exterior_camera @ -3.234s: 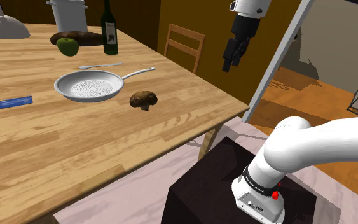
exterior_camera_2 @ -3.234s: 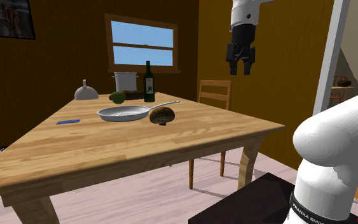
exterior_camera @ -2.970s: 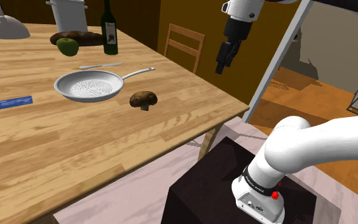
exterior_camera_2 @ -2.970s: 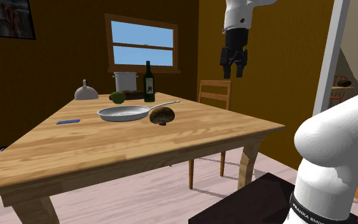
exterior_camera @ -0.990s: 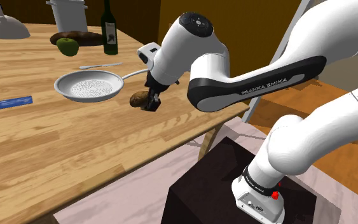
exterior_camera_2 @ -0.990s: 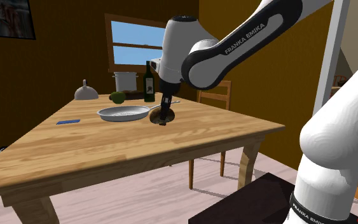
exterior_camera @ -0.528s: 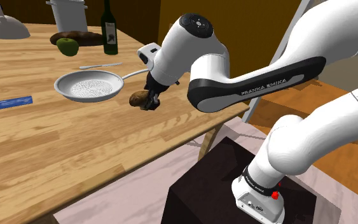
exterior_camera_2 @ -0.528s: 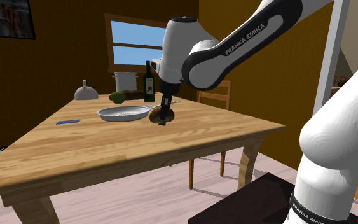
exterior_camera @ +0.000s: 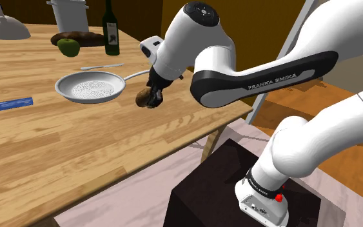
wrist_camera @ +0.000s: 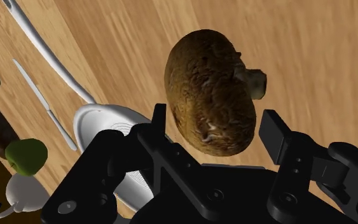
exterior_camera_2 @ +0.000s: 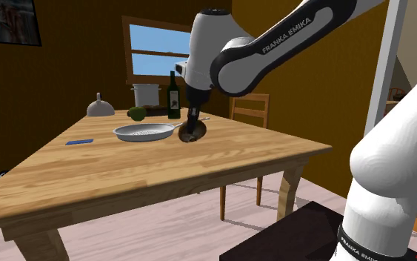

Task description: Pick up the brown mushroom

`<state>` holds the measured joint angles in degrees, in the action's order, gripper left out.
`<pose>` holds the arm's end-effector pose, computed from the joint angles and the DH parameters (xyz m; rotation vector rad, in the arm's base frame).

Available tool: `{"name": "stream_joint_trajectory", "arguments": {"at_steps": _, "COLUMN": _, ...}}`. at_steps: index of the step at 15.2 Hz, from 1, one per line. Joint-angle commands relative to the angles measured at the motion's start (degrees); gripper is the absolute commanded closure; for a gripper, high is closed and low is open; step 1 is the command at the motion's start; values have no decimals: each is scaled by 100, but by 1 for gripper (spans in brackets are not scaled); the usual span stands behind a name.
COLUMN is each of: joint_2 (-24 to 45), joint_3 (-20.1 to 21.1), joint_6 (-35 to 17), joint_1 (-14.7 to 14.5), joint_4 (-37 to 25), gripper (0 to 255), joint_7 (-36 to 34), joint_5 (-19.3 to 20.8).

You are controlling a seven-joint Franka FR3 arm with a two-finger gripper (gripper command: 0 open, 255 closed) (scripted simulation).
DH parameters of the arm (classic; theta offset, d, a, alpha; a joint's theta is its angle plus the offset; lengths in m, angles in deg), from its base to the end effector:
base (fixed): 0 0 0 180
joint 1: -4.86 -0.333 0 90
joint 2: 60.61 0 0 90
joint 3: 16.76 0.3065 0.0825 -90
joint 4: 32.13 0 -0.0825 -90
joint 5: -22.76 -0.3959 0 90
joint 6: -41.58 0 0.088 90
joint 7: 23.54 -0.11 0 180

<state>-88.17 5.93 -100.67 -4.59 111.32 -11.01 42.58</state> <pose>0.3831 0.2483 0.4677 2.3571 1.3018 0.6445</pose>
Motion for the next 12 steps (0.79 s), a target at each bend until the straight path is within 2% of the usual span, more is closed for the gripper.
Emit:
{"name": "stream_joint_trajectory", "arguments": {"at_steps": 1, "joint_2": -41, "joint_3": -40, "joint_6": 148, "joint_1": -41, "joint_4": -113, "gripper": 255, "joint_7": 88, "joint_5": -64}}
{"name": "stream_joint_trajectory", "arguments": {"at_steps": 10, "joint_2": -197, "joint_3": -200, "joint_6": 807, "joint_1": -172, "joint_4": -646, "gripper": 255, "joint_7": 448, "joint_5": -295}}
{"name": "stream_joint_trajectory", "arguments": {"at_steps": 12, "joint_2": -199, "joint_3": -203, "joint_6": 818, "joint_1": -174, "joint_4": -656, "gripper": 255, "joint_7": 454, "joint_5": -298}}
